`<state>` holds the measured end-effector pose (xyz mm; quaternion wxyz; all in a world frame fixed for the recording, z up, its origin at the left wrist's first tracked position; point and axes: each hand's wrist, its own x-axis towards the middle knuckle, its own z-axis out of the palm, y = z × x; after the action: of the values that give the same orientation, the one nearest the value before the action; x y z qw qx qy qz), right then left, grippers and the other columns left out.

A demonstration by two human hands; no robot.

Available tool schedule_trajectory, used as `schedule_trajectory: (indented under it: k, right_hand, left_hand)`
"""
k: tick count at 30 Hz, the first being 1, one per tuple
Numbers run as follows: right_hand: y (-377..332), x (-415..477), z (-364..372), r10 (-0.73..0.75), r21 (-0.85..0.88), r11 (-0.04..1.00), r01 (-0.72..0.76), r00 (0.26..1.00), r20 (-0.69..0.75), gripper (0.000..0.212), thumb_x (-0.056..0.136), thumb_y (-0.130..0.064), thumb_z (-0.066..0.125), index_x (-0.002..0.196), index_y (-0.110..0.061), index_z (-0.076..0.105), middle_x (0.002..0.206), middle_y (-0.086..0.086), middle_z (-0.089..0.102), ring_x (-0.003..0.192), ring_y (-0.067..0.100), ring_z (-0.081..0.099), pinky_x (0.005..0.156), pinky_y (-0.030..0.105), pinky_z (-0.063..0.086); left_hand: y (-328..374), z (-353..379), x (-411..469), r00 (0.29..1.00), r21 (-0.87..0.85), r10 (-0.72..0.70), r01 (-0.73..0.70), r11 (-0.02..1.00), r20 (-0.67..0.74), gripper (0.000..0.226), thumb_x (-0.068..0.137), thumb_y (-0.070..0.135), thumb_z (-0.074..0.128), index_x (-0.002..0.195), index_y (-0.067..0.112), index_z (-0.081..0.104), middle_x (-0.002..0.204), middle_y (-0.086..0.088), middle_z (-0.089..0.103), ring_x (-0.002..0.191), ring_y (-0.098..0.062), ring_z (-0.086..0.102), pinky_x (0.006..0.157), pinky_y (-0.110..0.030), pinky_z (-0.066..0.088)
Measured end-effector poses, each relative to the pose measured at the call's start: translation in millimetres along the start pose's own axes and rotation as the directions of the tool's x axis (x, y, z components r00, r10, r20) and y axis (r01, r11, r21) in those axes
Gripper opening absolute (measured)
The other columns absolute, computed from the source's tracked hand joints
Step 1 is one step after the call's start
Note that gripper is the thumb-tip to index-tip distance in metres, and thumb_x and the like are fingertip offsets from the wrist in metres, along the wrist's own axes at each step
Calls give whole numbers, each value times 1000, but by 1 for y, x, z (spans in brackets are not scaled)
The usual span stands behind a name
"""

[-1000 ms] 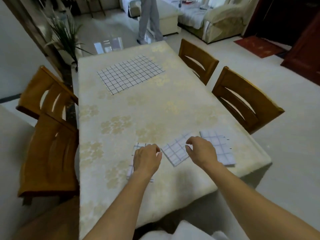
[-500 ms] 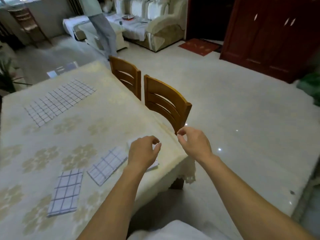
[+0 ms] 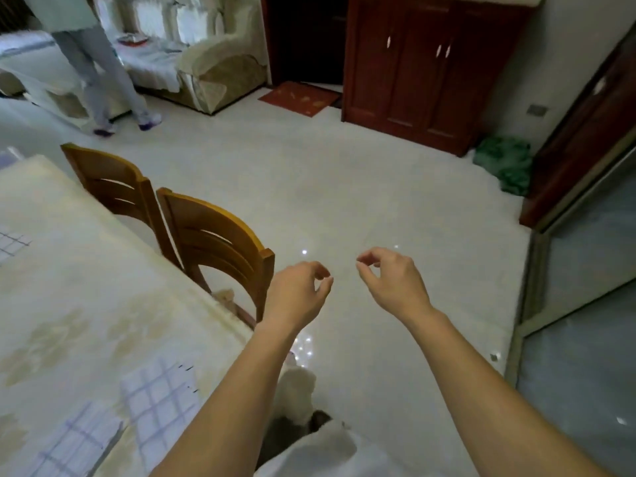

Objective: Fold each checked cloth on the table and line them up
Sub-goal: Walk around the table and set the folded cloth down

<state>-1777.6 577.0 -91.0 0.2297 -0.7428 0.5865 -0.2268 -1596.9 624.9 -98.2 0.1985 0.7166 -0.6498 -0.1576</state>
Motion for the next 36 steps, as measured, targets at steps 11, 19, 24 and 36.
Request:
schedule_trajectory:
  k: [11,19,24,36]
  right_hand:
    - [46,142,-55,54,-69,996,-60,995,-89,16,94,-33,60,101,-23,71,99,-11,71,95,14,66,89,38,53]
    - [47,241,-8,-53,14,999,52,997,64,15,94,-33,61,101,-24,70,98,-11,71,93,11,65,86,31,53]
    - [38,331,26,-191,80,981,178,961,200,17,95,-34,59,105,-25,70,100,-11,71,94,10,65,86,29,52]
    - [-13,503,56,-508,47,846,531,775,376,20,98,-31,54,108,-22,68,104,-6,70,94,17,64,89,34,48]
  left_hand:
    - [60,19,171,988,-25,155,-155,988,-14,25,98,39,56,112,25,72,110,9,74,101,-16,66,90,-34,50]
    - [9,18,231,999,61,-24,26,998,-41,24,99,41,55,112,28,70,108,10,72,100,-16,65,89,-35,49]
    - [-15,18,285,976,108,-196,206,973,-98,27,100,44,53,115,29,69,110,9,72,101,-16,65,91,-36,51]
    - [-38,-22,382,794,174,-540,595,785,-278,27,101,43,54,118,28,68,108,9,71,97,-12,65,93,-37,53]
